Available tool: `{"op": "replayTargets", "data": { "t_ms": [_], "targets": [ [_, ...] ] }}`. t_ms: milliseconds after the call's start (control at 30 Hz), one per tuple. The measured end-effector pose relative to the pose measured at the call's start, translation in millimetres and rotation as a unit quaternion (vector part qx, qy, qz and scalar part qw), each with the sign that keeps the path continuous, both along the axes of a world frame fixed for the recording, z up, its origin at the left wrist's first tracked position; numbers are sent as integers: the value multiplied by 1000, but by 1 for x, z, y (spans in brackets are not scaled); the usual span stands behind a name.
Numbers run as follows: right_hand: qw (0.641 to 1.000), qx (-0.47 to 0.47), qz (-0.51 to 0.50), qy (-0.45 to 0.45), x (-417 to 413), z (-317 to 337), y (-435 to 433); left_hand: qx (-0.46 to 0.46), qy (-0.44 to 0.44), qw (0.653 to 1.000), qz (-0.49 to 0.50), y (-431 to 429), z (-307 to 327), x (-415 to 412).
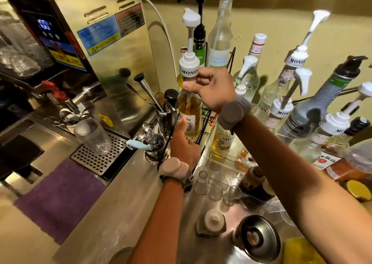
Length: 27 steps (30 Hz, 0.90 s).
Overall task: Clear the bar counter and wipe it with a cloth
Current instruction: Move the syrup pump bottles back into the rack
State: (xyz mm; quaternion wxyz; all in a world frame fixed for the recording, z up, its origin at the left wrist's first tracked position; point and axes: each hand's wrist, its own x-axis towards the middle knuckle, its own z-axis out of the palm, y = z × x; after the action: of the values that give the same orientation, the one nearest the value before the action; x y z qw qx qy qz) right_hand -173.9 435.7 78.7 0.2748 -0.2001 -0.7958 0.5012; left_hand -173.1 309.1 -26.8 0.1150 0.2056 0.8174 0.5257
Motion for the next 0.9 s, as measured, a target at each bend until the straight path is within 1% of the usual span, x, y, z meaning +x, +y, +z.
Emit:
{"op": "replayTargets", "data": {
  "t_ms": [233,667,900],
  "targets": [
    [1000,-18,14,-1,-4,-11,5,-7,-34,999,-4,3,-11,-4],
    [998,-56,27,11,-6,-21,14,-10,-44,999,9,11,-16,-3],
    [998,-51,29,-22,-14,-22,21,-6,-39,999,3,11,-20,-4]
  ]
}}
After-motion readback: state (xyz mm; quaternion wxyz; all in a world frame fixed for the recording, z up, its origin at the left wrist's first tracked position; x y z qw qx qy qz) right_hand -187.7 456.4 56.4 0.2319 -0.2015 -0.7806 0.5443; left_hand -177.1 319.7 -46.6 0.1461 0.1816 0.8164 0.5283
